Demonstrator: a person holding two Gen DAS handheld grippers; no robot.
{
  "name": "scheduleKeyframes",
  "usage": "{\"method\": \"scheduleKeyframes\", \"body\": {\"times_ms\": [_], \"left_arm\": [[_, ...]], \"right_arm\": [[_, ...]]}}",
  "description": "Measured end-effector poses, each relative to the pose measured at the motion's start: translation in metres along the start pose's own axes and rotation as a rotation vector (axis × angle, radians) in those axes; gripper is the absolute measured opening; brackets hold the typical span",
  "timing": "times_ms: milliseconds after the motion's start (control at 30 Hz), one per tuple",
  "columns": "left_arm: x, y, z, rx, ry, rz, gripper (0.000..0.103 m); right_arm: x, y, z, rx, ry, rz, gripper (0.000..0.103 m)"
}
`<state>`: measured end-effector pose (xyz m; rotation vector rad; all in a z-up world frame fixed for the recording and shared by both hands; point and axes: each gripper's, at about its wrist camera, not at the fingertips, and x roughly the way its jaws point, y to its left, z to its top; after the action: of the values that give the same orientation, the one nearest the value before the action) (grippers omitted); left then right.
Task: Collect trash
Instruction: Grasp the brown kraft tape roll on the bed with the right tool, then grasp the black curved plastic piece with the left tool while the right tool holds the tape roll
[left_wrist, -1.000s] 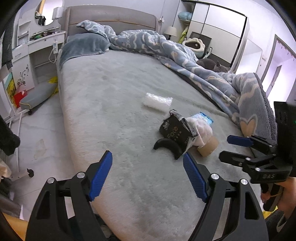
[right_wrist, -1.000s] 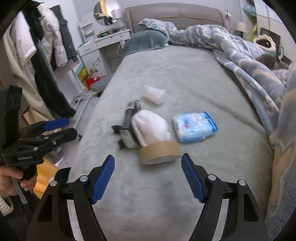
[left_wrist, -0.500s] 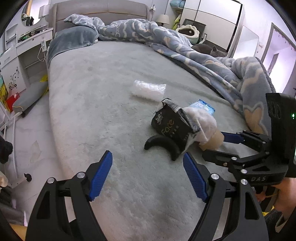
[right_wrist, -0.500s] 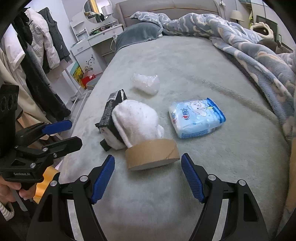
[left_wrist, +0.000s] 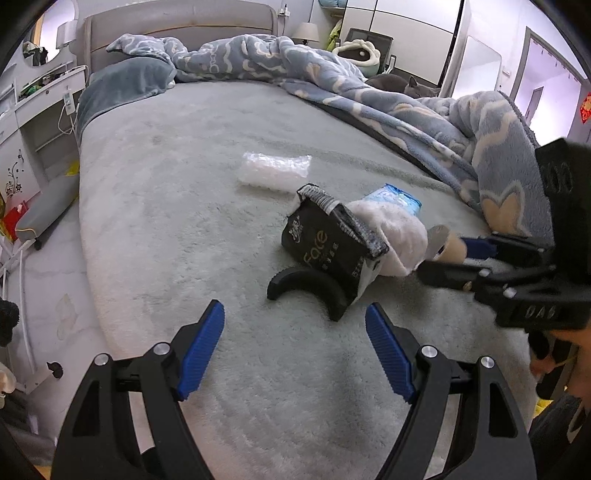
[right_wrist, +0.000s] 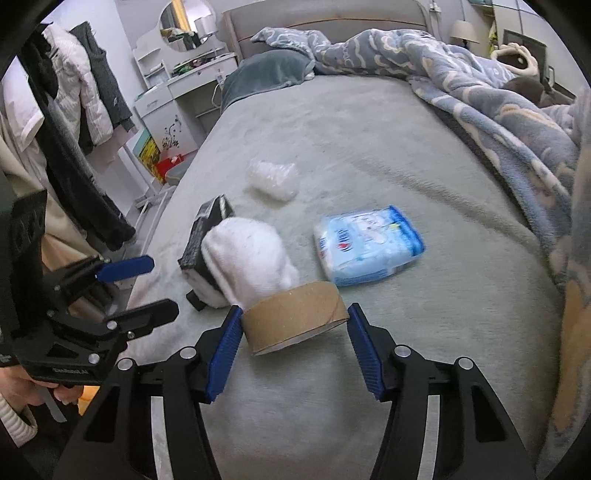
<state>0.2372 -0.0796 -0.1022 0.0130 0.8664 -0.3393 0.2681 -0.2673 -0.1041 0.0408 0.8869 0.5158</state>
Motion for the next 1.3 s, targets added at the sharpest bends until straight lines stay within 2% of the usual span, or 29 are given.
{"method": "scheduleKeyframes", "body": {"times_ms": [167,333,500,767,933,1300], "left_arm": [[0.005,-0.003,0.001,0.010,0.005,-0.005,0.077],[0.015,-0.013,0.002,0.035,0.020,-0.007,0.067],[0.025,-0.017,0.001,0.081,0.033,0.049,0.062],[0.034,-0.011,0.008,0.094,0.020,0.059,0.061],[0.034,-0.018,0.013,0.113,0.008,0.046,0.051],[0.031,-0.022,0.015,0.108,0.035,0.059,0.046]], "right_arm": [[-0.008,-0.008,0.001,0.016,-0.017,-0.002,0.059],[-0.014,-0.018,-0.001,0.032,-0.024,-0.004,0.059],[-0.017,-0.025,-0.005,0.045,-0.020,0.006,0.059],[-0.025,-0.034,-0.008,0.061,-0.030,0.020,0.059],[-0.025,-0.036,-0.009,0.063,-0.027,0.027,0.059],[-0.026,-0.034,-0.008,0.061,-0.028,0.055,0.059]]}}
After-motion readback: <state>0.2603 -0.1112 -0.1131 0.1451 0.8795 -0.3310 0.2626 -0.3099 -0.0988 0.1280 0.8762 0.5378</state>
